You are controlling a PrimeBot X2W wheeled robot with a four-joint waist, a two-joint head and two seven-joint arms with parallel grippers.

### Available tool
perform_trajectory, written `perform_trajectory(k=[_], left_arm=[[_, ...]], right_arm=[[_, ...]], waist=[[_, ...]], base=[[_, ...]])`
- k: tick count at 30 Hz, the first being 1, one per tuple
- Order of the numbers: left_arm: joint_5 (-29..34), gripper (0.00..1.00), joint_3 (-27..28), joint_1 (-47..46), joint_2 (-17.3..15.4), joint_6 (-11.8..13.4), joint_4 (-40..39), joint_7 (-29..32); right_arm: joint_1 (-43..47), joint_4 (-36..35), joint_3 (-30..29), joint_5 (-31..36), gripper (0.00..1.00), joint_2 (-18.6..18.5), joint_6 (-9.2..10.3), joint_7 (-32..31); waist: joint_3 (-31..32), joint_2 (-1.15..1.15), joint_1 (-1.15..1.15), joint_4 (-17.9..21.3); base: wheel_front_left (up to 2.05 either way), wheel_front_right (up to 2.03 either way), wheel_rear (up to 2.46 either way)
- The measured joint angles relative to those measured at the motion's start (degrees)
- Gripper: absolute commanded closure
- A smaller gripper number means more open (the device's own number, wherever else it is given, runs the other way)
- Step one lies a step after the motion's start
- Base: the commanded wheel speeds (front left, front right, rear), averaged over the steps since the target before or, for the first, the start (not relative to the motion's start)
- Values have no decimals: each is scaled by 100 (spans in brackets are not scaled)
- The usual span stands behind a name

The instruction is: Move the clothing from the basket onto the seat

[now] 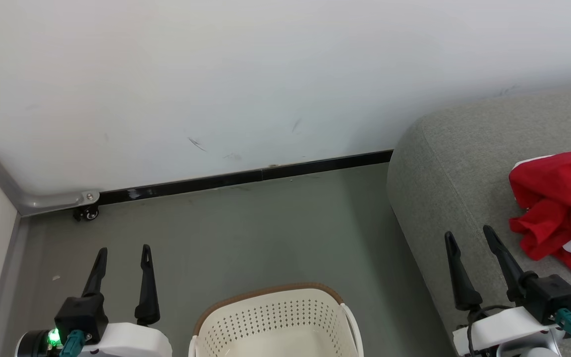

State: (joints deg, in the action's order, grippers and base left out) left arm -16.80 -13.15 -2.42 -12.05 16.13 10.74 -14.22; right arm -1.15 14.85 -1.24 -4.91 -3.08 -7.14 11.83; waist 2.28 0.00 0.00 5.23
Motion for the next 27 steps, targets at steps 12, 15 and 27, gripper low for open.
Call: perform_trajectory(k=[12, 15, 27], left_arm=[[110, 0, -20, 0, -26, 0, 99, 0], [112, 0, -18, 1, -25, 1, 122, 0], [135, 0, 25, 84, -42, 51, 229, 0]], right_arm=[[79, -221, -41, 0, 0, 27, 0, -101], [116, -258, -43, 0, 0, 33, 0, -125], [146, -386, -32, -26, 0, 36, 0, -177]], waist=[[-29, 0, 0, 2], [-32, 0, 0, 0], [-27, 0, 0, -11]], base=[[0, 0, 0], [0, 0, 0], [0, 0, 0]])
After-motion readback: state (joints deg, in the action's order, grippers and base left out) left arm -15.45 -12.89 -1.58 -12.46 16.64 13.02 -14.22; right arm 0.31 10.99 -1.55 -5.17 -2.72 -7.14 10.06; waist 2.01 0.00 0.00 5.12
